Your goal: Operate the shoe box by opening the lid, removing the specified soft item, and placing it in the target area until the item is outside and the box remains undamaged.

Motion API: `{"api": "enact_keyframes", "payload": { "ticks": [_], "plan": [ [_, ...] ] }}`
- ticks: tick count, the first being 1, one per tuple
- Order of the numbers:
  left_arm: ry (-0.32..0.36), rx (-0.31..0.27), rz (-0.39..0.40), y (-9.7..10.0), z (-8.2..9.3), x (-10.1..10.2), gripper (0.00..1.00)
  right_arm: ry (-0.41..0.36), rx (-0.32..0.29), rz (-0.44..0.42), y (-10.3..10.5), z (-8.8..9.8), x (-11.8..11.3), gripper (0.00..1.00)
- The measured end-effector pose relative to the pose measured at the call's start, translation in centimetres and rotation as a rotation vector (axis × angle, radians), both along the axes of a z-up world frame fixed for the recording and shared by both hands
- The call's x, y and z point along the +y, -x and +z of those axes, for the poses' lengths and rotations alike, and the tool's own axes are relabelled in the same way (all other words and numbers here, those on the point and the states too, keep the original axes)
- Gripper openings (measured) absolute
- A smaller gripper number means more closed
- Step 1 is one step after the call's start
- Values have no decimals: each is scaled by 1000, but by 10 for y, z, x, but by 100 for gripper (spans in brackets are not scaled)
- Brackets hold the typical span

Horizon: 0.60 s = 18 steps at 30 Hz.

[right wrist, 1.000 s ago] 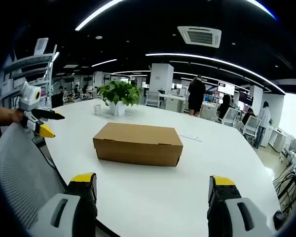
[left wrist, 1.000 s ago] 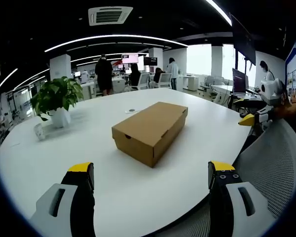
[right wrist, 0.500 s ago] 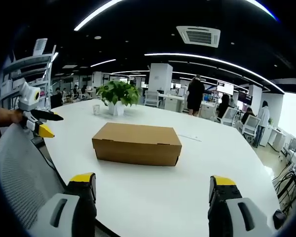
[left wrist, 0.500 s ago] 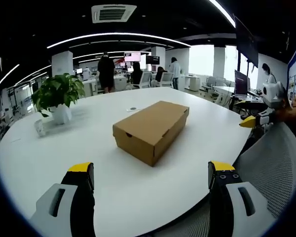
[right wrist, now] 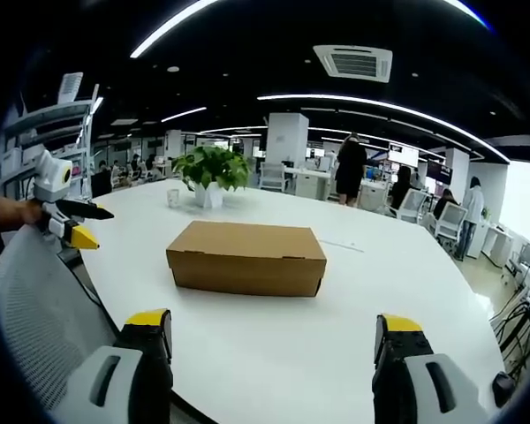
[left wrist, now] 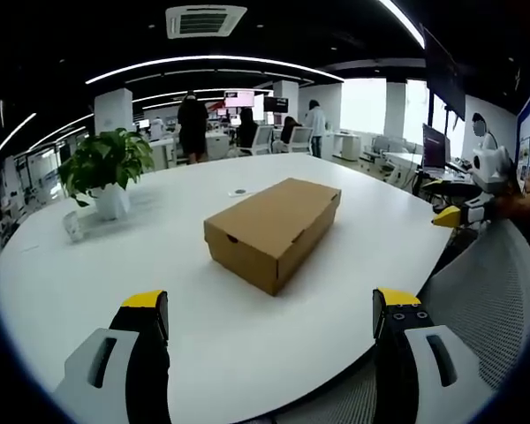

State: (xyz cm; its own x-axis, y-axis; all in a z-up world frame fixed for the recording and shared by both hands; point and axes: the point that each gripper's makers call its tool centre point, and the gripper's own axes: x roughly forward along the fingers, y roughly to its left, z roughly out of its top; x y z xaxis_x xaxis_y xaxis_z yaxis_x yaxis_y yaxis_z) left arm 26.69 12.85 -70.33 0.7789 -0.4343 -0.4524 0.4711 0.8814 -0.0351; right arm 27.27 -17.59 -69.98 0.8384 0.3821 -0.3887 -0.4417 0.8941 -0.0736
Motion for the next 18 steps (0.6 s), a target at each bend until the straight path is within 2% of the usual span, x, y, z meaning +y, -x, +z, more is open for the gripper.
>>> {"api": "enact_keyframes", "payload": {
  "ticks": [18],
  "plan": [
    [-7,2,-4,0,2,0,100,-5,4,-1,0,1,-1,95]
  ]
}}
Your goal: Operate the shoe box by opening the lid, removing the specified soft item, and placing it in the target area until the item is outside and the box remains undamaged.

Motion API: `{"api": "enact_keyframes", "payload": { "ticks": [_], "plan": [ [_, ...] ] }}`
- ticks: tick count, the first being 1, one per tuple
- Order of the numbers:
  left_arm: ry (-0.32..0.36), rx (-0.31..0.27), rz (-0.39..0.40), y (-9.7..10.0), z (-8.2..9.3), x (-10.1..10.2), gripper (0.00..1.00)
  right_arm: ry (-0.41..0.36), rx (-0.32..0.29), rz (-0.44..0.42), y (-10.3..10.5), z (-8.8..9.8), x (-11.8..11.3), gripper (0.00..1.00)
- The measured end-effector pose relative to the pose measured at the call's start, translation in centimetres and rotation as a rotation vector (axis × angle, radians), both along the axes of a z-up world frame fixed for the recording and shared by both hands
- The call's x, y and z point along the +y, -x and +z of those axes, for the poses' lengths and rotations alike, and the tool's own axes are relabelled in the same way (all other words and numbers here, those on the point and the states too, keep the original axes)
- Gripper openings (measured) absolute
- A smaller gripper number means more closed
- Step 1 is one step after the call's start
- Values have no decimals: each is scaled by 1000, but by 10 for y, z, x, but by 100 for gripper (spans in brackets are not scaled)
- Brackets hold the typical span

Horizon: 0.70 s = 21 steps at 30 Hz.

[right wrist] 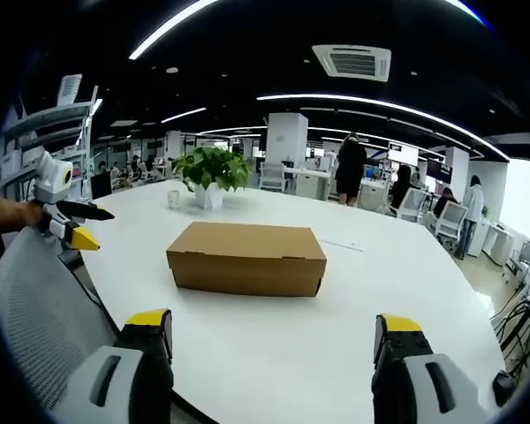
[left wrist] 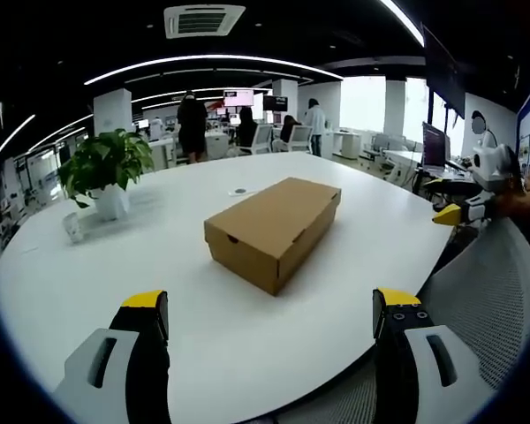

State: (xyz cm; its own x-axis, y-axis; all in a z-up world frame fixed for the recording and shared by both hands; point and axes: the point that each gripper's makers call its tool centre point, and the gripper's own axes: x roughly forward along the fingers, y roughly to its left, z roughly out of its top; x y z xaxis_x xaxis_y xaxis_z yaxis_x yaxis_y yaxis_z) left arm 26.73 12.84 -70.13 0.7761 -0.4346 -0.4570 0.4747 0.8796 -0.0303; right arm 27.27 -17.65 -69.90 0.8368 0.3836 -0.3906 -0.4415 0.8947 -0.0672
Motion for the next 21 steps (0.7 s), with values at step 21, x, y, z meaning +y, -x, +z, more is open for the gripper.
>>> {"api": "enact_keyframes", "payload": {
  "ticks": [21],
  "plan": [
    [-33,18,38,-15,16,7,100,10,26,67,-8,6,10,94]
  ]
}}
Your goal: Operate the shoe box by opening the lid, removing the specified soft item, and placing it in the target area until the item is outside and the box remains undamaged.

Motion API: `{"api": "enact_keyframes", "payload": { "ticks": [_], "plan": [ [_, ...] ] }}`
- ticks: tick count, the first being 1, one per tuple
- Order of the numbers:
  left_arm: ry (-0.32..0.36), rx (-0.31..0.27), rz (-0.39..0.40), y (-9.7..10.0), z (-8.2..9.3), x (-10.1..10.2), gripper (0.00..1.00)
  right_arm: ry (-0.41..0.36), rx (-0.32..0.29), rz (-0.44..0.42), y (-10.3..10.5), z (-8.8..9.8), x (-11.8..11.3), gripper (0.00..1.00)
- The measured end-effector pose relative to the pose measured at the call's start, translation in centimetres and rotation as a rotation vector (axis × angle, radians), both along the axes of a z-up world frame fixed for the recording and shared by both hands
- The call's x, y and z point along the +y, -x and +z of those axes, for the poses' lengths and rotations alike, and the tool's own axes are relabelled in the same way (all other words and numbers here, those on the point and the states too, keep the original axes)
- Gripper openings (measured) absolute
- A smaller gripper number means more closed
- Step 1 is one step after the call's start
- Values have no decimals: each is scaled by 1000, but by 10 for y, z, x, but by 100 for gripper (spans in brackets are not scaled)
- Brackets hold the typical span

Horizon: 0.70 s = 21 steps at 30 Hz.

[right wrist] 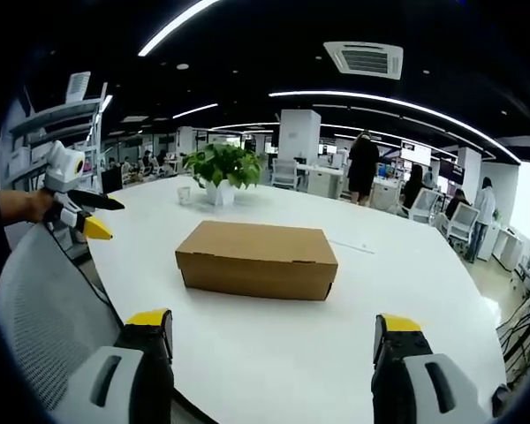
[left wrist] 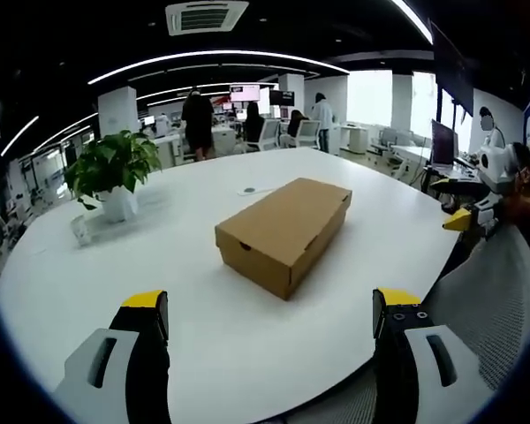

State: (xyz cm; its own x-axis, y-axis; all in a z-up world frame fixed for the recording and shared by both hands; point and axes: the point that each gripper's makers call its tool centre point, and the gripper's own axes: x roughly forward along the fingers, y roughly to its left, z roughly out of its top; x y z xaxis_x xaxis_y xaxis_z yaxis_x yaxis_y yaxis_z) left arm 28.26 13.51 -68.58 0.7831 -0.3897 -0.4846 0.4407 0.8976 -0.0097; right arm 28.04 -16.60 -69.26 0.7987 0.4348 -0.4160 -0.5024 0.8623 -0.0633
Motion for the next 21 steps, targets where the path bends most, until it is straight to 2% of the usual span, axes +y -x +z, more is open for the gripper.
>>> {"api": "enact_keyframes", "payload": {
  "ticks": [10,21],
  "plan": [
    [2,21,24,-10,-1,-2,100,6,0,37,-16,8,-1,94],
    [-8,50,21,-21,-6,-13,100,-8,24,105,-36,10,7,93]
  ]
}}
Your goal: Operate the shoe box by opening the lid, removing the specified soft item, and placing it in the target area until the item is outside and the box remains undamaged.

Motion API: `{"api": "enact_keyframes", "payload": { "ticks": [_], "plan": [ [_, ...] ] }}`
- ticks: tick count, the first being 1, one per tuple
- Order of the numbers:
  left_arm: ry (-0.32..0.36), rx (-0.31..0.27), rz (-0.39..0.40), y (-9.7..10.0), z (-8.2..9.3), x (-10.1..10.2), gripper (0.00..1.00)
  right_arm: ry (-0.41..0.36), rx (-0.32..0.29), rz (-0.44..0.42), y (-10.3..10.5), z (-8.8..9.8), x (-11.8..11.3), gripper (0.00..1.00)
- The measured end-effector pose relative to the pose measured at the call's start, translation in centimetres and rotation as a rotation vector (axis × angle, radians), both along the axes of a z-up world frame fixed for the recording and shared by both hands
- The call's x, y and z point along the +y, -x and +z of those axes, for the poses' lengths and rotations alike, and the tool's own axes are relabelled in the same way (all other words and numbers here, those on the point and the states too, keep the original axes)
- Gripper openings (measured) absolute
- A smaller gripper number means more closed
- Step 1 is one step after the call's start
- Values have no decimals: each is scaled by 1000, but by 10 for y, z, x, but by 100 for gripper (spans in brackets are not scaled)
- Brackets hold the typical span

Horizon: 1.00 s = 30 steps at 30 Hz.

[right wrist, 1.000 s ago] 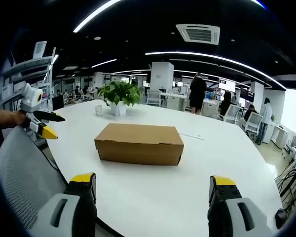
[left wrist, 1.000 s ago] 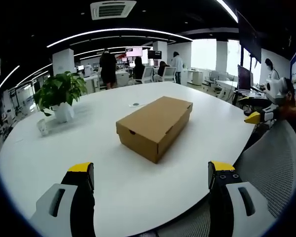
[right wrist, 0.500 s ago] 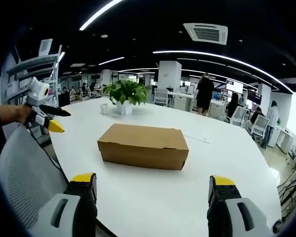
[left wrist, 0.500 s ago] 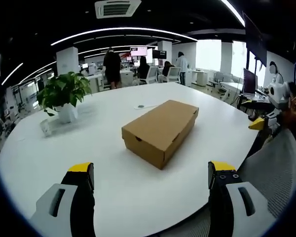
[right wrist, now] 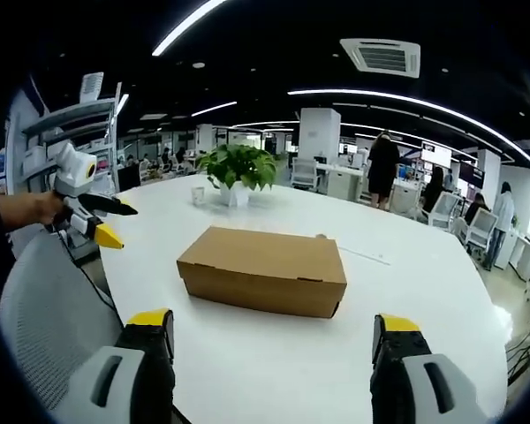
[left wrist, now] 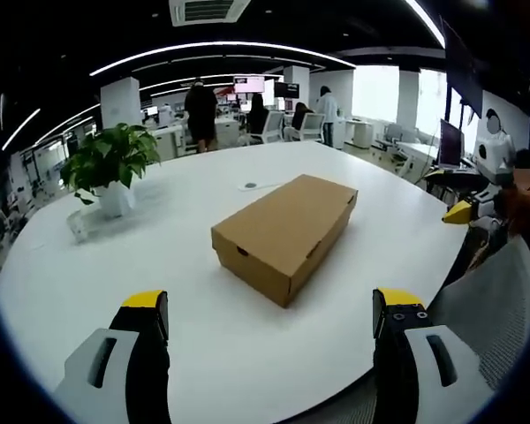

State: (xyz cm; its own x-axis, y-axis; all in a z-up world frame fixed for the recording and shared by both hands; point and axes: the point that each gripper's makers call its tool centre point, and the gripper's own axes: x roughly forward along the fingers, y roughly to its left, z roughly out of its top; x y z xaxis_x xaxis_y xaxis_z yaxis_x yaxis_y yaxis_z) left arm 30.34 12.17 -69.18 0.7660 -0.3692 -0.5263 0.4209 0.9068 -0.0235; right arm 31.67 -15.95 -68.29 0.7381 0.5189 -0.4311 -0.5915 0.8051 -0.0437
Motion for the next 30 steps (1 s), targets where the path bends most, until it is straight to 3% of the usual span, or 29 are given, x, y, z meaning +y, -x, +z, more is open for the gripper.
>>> {"api": "enact_keyframes", "payload": {
  "ticks": [18,30],
  "plan": [
    [10,22,14,-23,-12,-14,99,53,25,119,-45,-16,3,91],
    [12,56,4,-41,-32,-29,98,94,45,208,-78,-33,9,91]
  ]
}}
